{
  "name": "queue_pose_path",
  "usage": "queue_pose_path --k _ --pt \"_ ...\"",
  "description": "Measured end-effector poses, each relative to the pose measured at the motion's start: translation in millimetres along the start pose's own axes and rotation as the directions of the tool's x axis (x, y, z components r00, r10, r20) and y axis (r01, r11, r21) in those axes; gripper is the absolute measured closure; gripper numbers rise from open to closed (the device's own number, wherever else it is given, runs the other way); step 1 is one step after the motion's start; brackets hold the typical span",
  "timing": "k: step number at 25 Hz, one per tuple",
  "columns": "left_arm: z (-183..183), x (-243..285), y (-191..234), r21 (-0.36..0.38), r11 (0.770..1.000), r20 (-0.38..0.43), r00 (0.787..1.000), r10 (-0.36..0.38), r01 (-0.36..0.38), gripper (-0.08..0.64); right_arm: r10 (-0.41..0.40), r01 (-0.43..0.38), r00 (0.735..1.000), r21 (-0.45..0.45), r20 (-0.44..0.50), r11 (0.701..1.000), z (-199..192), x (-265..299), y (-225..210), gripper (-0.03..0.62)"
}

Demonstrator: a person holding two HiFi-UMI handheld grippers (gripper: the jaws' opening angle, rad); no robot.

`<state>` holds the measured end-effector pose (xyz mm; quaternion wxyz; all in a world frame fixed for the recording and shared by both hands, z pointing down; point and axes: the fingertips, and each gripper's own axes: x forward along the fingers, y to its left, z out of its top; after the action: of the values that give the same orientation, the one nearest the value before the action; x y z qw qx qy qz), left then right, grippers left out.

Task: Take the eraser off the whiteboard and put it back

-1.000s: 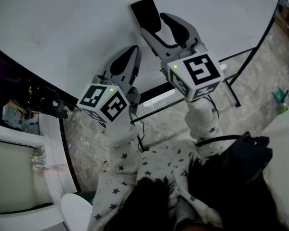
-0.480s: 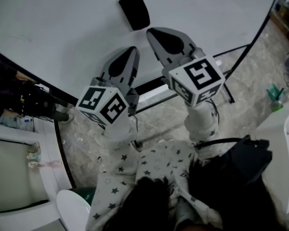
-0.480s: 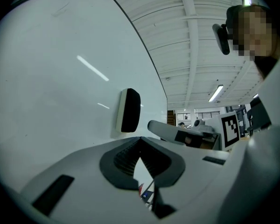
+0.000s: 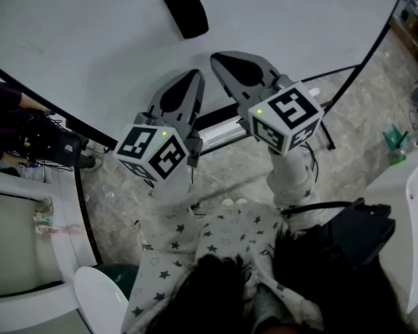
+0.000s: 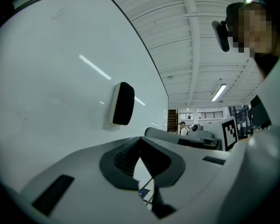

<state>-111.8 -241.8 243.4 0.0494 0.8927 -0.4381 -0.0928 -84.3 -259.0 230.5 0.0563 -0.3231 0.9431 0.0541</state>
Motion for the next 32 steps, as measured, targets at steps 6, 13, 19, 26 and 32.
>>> queue_pose_path --k 6,13,19,26,32 --pt "-20 -7 -3 -0.005 1.0 -0.007 1.0 0.024 -0.024 0.56 0.045 -0.044 0.999 0.053 -0.023 0.998 -27 -8 3 0.584" --pt "-28 -3 -61 0.016 0.999 -0.016 0.999 0.047 -0.047 0.558 0.093 -0.089 0.995 0.077 -0.045 0.993 -25 -66 1 0.584" --pt "-25 -4 -100 0.026 0.998 -0.01 0.998 0.054 -0.054 0.56 0.107 -0.102 0.992 0.084 -0.059 0.991 -18 -106 2 0.584" --pt "-28 -14 -65 0.015 0.998 -0.017 0.998 0.064 -0.064 0.56 0.12 -0.113 0.991 0.1 -0.065 0.989 -31 -73 13 0.584" --pt "-33 -6 -78 0.009 0.997 -0.026 0.997 0.079 -0.079 0.558 0.129 -0.122 0.99 0.111 -0.061 0.986 -26 -89 5 0.584"
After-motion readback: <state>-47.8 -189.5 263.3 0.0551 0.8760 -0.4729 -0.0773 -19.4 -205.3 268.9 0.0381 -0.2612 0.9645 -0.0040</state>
